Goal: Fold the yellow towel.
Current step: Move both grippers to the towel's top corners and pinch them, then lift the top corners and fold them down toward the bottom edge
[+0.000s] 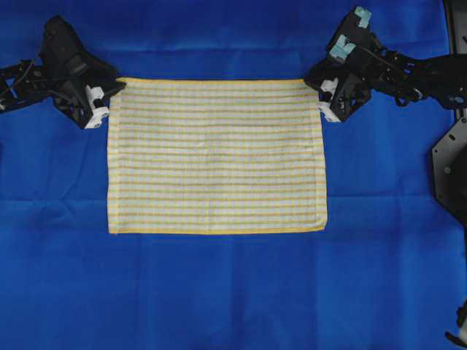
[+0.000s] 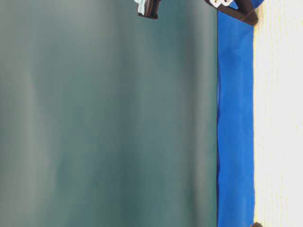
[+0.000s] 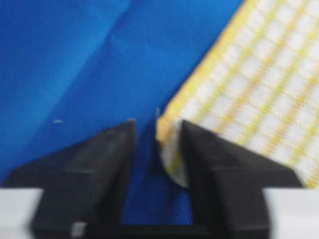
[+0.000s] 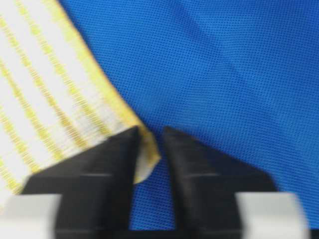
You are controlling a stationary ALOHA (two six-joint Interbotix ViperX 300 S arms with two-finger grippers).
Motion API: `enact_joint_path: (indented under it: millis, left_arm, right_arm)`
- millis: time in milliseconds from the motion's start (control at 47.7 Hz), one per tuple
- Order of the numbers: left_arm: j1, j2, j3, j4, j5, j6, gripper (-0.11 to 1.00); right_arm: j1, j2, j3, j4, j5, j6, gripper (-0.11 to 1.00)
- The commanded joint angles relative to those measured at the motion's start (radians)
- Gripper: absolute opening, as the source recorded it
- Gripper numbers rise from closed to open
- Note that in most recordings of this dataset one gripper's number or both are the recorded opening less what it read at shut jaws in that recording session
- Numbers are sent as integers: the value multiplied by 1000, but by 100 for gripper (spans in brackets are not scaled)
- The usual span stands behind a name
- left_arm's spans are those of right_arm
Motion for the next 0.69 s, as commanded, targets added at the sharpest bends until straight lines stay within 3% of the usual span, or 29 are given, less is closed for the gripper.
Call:
enact_joint_path:
  millis: [0,63,105,671]
  left_arm:
    - [8,-3,-12,-3,40,3,20]
    - [9,-3,-12,-3,51,5,7]
    - [9,-3,-14,-3,52,3,4]
    - [9,-107,-43,-2,60,5,4]
  right_arm:
    - [-5,-9,-2,3,-8,-3,16]
    - [-5,-11,0,3,-8,-3,4]
    - [-5,-11,0,3,-9,-3,3]
    - [-5,-127,-3,3,29,-5,3]
